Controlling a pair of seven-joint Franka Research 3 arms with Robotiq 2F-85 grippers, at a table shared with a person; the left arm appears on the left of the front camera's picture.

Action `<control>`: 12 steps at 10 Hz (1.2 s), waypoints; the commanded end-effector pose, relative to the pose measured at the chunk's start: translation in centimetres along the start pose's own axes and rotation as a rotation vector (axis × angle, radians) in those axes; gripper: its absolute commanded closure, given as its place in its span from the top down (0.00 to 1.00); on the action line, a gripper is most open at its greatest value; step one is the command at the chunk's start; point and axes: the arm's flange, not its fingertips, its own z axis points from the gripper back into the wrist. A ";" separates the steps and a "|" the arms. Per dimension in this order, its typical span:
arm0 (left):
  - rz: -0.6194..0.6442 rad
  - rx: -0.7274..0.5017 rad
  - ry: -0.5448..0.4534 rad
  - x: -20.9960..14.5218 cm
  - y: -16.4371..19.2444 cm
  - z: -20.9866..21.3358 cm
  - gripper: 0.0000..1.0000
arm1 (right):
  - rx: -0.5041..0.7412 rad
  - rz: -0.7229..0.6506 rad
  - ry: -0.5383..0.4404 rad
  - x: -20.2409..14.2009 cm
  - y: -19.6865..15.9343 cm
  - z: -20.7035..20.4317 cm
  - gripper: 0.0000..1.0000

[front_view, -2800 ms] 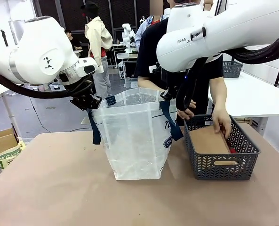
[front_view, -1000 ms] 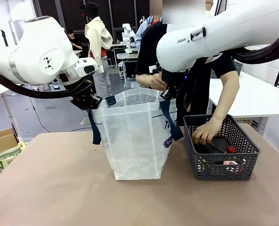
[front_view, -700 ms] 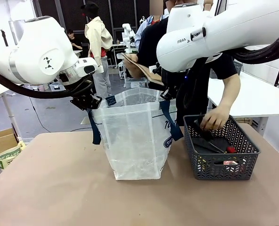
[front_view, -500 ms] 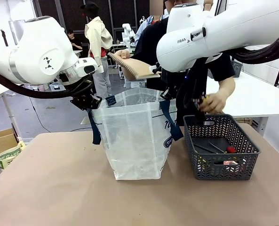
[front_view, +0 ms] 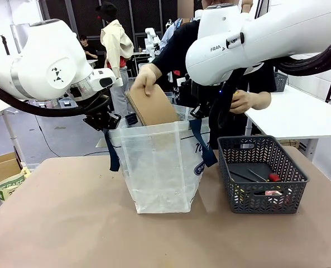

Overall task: Transfer purchased items from the store into the shopping bag.
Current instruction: Move the Reusable shopping bag to the right side of the table.

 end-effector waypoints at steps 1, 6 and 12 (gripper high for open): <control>0.002 0.011 -0.001 0.1 0.1 0.1 0.00 | -0.001 0.000 0.012 -0.2 -0.1 0.1 0.00; 0.002 0.011 -0.001 0.1 0.1 0.1 0.00 | -0.001 0.000 0.012 -0.2 -0.1 0.1 0.00; 0.002 0.011 -0.001 0.1 0.1 0.1 0.00 | -0.001 0.000 0.012 -0.2 -0.1 0.1 0.00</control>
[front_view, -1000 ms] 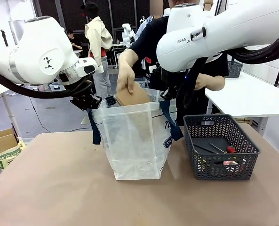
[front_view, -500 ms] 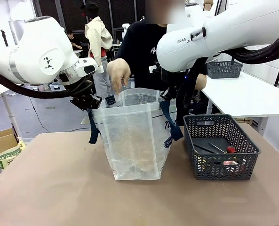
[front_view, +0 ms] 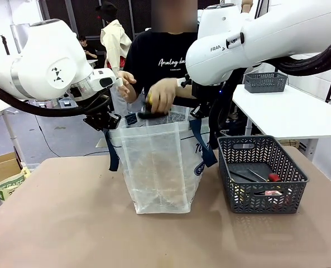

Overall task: Transfer purchased items from the store into the shopping bag.
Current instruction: Move the Reusable shopping bag to the right side of the table.

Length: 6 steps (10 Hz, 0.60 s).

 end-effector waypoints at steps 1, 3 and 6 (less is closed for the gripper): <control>0.002 0.011 -0.002 0.0 0.1 0.1 0.00 | -0.002 0.000 0.010 -0.1 -0.1 0.1 0.00; 0.002 0.011 -0.002 0.0 0.1 0.1 0.00 | -0.002 0.000 0.010 -0.1 -0.1 0.1 0.00; 0.002 0.011 -0.002 0.0 0.1 0.1 0.00 | -0.002 0.000 0.010 -0.1 -0.1 0.1 0.00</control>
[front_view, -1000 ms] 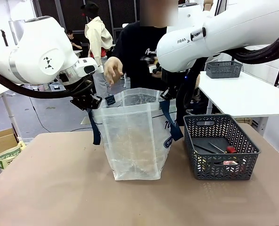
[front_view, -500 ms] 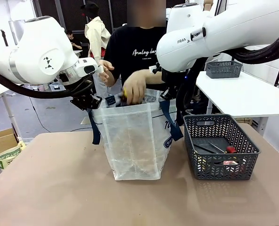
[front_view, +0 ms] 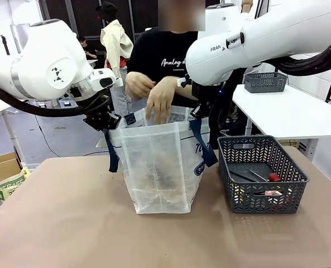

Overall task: Transfer purchased items from the store into the shopping bag.
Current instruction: Move the Reusable shopping bag to the right side of the table.

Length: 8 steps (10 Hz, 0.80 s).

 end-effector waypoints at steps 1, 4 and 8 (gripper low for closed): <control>0.002 0.011 -0.003 0.0 0.1 0.1 0.00 | -0.002 0.000 0.010 -0.1 -0.1 0.1 0.00; 0.002 0.011 -0.003 0.0 0.1 0.1 0.00 | -0.002 0.000 0.010 -0.1 -0.1 0.1 0.00; 0.002 0.011 -0.003 0.0 0.1 0.1 0.00 | -0.002 0.000 0.010 -0.1 -0.1 0.1 0.00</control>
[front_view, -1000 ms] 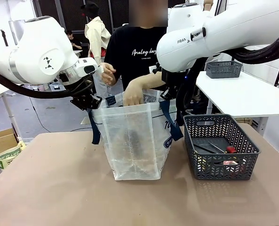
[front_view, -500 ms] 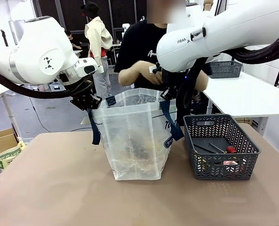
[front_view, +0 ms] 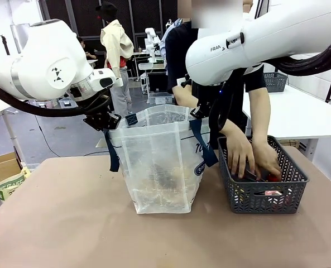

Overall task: Transfer purchased items from the store into the shopping bag.
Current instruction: Move the Reusable shopping bag to the right side of the table.

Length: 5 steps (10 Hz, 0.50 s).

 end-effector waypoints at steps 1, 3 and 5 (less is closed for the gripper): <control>0.002 0.011 -0.003 0.0 0.1 0.1 0.00 | -0.002 0.000 0.010 -0.1 -0.1 0.1 0.00; 0.002 0.011 -0.003 0.0 0.1 0.1 0.00 | -0.002 0.000 0.010 -0.1 -0.1 0.1 0.00; 0.002 0.011 -0.003 0.0 0.1 0.1 0.00 | -0.002 0.000 0.010 -0.1 -0.1 0.1 0.00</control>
